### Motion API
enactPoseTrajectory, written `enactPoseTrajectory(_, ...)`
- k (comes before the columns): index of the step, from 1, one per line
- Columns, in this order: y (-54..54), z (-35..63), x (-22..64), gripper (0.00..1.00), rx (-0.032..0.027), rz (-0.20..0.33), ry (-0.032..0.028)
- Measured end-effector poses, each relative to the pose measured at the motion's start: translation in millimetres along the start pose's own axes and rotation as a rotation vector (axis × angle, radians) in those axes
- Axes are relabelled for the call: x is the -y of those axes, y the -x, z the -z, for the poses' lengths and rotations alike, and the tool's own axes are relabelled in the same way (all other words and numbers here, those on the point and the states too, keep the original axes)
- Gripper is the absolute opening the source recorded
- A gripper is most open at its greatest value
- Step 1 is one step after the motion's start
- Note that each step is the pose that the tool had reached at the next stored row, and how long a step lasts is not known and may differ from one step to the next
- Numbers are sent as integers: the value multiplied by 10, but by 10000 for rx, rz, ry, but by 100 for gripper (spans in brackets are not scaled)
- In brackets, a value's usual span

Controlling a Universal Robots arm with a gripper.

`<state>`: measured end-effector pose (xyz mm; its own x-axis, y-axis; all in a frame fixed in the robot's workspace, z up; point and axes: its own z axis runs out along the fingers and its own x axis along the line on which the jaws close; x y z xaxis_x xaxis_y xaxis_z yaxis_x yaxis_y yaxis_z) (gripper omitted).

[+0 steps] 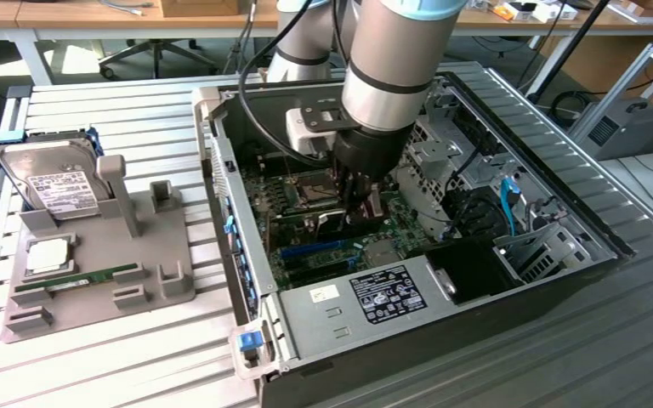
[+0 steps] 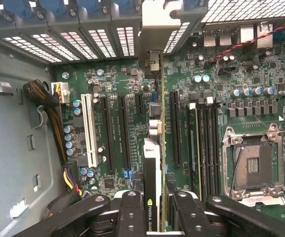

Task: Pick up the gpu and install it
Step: 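Insert the gpu into the slot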

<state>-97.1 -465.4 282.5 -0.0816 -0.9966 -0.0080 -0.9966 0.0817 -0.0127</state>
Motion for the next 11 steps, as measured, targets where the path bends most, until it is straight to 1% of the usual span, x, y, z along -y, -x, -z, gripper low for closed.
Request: enactPoseTrajectory(11,-1,-32,-9,27,-1,14,1)
